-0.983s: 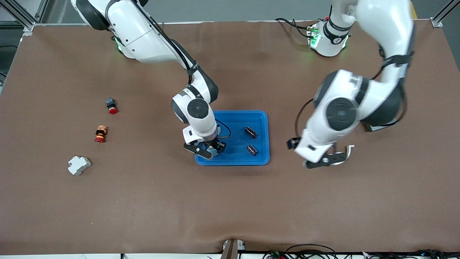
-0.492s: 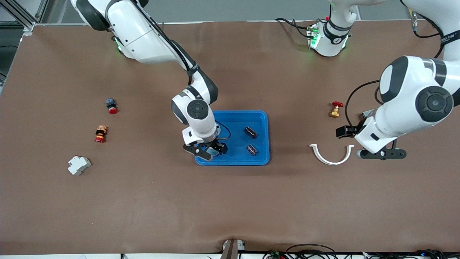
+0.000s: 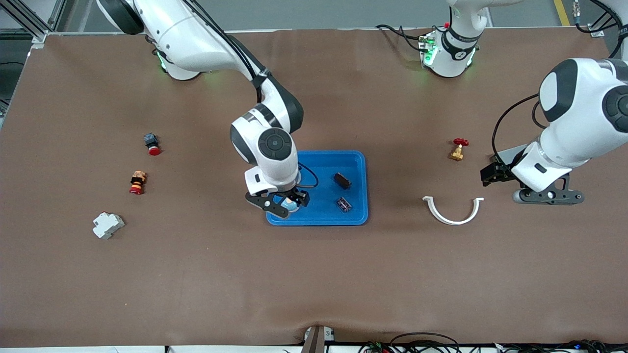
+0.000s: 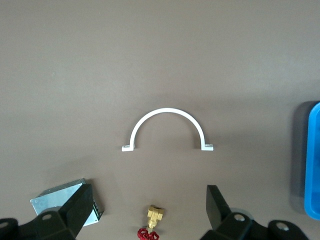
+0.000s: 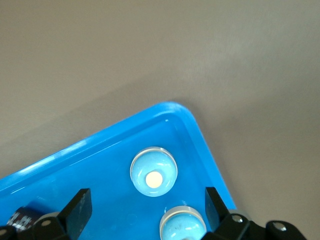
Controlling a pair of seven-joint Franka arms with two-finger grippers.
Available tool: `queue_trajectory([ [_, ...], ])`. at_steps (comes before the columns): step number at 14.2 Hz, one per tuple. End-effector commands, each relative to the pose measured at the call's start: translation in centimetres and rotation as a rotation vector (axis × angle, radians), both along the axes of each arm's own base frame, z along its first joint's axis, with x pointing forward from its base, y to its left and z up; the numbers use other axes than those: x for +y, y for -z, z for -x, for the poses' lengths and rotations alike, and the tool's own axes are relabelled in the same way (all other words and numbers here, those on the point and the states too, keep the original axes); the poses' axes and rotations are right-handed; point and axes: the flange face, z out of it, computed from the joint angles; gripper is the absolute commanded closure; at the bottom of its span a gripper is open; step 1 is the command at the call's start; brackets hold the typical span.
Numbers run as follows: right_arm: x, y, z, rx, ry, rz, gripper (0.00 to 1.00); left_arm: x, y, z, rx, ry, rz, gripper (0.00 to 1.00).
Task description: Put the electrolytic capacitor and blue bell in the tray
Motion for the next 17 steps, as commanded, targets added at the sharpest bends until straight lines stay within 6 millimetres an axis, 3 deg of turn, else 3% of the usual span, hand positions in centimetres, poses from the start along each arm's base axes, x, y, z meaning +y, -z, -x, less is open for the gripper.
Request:
queue_trajectory([
  [1, -4.0, -3.6, -1.4, 0.037, -0.069, 0.015, 0.00, 0.6, -3.3, -1.0, -0.070, -0.025, 0.029, 0.00],
  [3, -7.4, -6.6, -2.2, 0.066, -0.099, 0.037, 0.00, 0.4, -4.7, -1.7, -0.094, -0.029, 0.033, 0.00],
  [7, -17.8, -11.6, -5.4, 0.119, -0.257, -0.003, 0.00, 0.6, -7.4, -1.3, -0.063, -0.019, 0.005, 0.00],
  [9, -21.9, -13.4, -5.8, 0.156, -0.306, -0.033, 0.00, 1.3, -11.1, -1.5, -0.078, -0.039, 0.017, 0.00],
  [15, -31.5, -18.4, -6.3, 0.143, -0.379, -0.037, 0.00, -1.0, -11.8, -0.4, -0.026, -0.002, 0.007, 0.00],
  [17, -33.6, -20.2, -5.7, 0.145, -0.375, -0.031, 0.00, -1.1, -11.9, -0.3, -0.024, -0.001, 0.015, 0.00],
])
